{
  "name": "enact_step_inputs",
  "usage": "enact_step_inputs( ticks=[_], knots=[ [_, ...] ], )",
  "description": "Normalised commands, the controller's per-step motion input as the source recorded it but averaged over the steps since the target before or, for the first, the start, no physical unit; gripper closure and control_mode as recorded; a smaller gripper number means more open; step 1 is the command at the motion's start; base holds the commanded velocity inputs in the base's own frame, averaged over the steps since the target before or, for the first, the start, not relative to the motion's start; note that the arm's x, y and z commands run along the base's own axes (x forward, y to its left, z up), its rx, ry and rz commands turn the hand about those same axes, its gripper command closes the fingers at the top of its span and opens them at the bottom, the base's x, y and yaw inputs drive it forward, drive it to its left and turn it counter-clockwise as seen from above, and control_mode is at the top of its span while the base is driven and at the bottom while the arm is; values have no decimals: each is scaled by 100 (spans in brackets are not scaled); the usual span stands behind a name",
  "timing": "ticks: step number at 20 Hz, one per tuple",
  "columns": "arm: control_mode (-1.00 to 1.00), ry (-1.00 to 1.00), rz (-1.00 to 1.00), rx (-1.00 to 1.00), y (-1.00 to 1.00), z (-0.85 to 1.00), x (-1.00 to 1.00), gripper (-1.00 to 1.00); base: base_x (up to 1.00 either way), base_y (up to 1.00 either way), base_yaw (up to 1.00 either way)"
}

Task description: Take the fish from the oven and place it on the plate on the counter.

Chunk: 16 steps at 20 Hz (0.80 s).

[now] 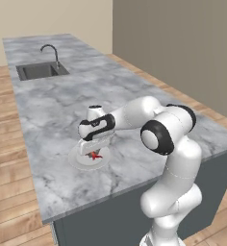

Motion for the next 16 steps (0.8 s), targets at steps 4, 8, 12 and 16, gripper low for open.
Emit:
enact_step_inputs(
  ticks=[4, 8, 12, 16],
  knots=[
    [-100, 0, 0, 0, 0, 0, 0, -100, 0, 0, 0],
    [-100, 0, 0, 0, 0, 0, 0, -100, 0, 0, 0],
    [-100, 3, 0, 0, 0, 0, 0, -100, 0, 0, 0],
    [-100, 3, 0, 0, 0, 6, -5, -100, 0, 0, 0]
  ],
)
